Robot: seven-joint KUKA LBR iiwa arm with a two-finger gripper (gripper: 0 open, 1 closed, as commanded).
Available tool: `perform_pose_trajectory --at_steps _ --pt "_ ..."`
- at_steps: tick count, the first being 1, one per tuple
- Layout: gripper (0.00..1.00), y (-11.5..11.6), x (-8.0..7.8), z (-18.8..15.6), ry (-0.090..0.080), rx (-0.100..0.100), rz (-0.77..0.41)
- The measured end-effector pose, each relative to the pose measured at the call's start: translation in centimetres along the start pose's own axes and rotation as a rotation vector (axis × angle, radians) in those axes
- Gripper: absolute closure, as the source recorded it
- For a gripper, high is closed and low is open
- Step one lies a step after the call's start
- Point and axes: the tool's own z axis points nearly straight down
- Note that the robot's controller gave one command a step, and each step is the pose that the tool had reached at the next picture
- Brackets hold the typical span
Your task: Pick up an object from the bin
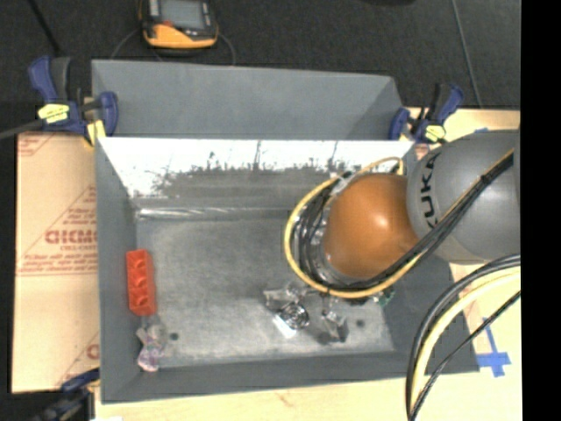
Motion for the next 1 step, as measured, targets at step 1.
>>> perform_pose_trajectory --at_steps 1 --pt "1.00 -0.10 0.02 -0.02 -0.001 0.001 0.002"
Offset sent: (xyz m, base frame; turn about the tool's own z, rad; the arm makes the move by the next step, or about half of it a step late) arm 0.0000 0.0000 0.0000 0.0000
